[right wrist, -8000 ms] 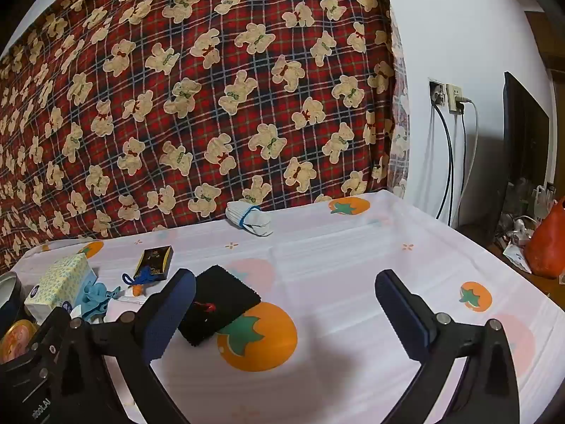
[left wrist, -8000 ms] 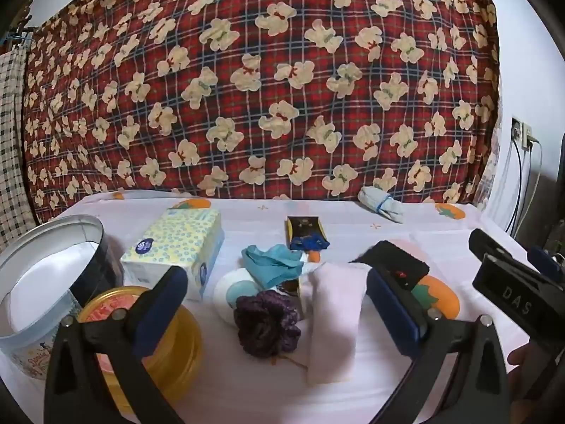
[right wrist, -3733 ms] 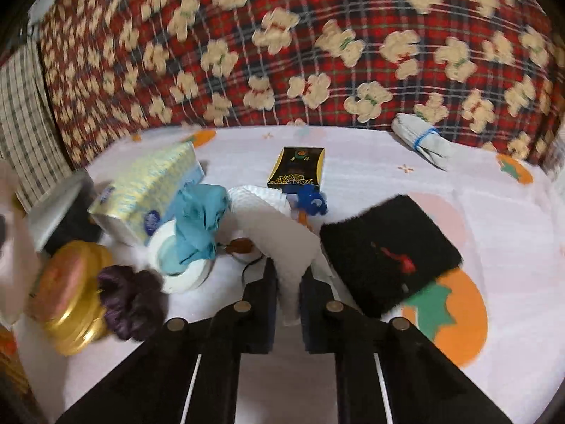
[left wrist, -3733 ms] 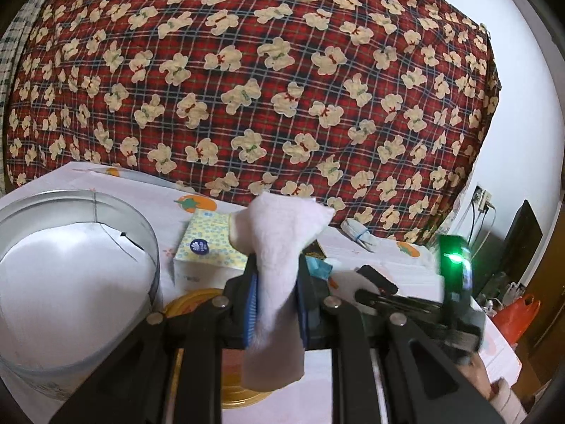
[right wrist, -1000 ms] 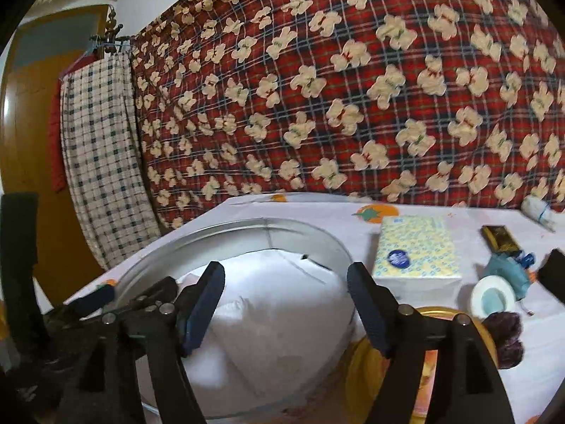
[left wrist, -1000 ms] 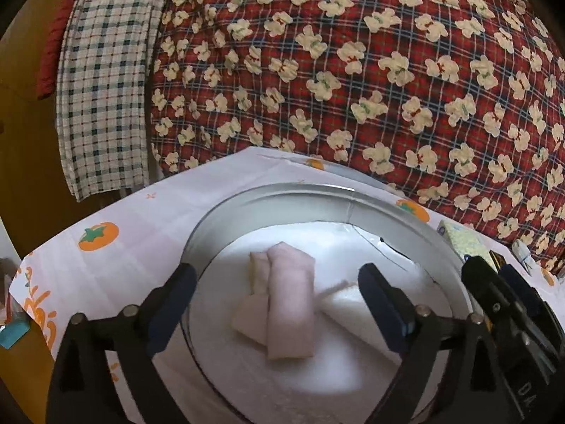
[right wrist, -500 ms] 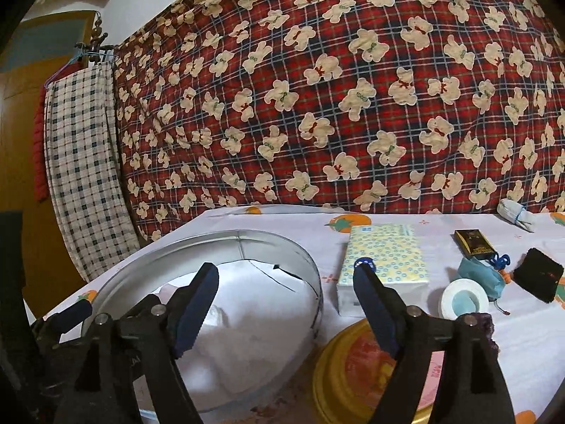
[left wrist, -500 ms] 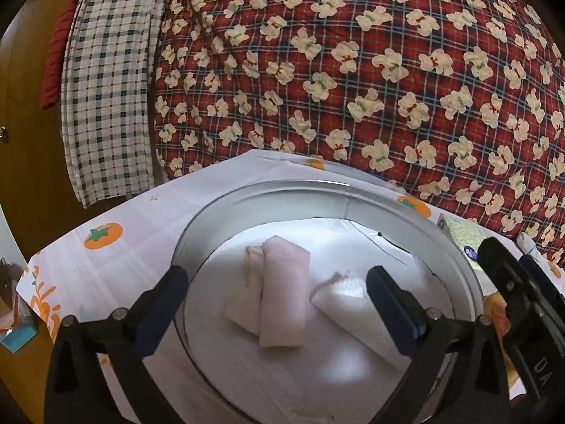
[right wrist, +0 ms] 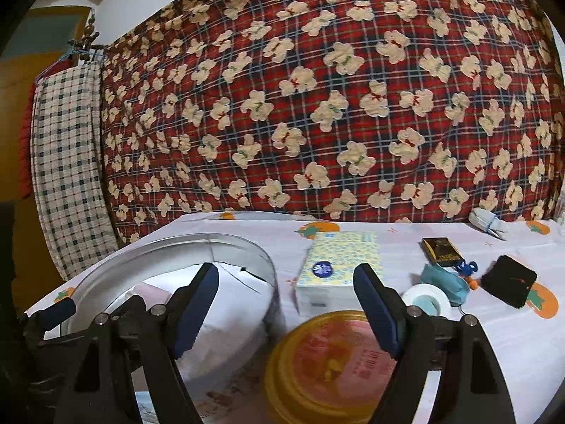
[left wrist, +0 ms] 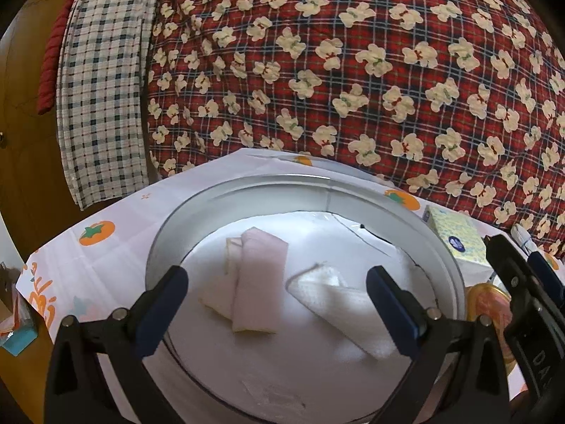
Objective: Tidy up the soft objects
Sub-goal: 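Withdraw the left tool from the tin toward the purple scrunchie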
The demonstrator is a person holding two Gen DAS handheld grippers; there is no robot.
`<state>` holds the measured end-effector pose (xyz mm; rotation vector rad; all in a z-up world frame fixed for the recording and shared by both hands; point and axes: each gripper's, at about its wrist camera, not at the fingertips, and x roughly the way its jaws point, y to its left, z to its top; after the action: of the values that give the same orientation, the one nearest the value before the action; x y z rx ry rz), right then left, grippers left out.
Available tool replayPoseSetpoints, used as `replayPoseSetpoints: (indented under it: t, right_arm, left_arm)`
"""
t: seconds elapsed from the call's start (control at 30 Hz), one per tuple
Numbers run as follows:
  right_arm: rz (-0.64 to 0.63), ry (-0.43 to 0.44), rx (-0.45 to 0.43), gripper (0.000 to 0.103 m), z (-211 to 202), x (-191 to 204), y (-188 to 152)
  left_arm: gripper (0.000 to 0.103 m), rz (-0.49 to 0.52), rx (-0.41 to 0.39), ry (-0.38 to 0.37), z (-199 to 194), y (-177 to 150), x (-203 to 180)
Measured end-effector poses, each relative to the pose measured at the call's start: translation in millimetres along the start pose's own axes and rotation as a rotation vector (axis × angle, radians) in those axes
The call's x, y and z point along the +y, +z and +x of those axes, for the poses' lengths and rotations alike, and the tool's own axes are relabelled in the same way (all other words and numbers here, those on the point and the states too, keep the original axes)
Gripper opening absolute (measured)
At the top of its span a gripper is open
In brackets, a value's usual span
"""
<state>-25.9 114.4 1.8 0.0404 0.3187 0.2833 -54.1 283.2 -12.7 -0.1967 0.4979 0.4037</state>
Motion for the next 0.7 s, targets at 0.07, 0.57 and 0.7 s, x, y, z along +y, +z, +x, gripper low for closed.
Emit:
replayPoseSetpoints:
  t: [0.07, 0.57, 0.7]
  right_arm:
    - [0.01, -0.003, 0.004, 0.081, -1, -5, 0]
    - [0.083, -0.064, 0.064, 0.081, -7, -60, -1]
    - [0.098, -0.109, 0.074, 0.081, -10, -75, -1]
  left_arm:
    - [0.102, 0.006, -0.001, -0.003, -1, 0, -4]
    - [0.102, 0.051, -0.01, -0.061, -16, -8, -42]
    - [0.102, 0.059, -0.014, -0.077, -20, -10, -51]
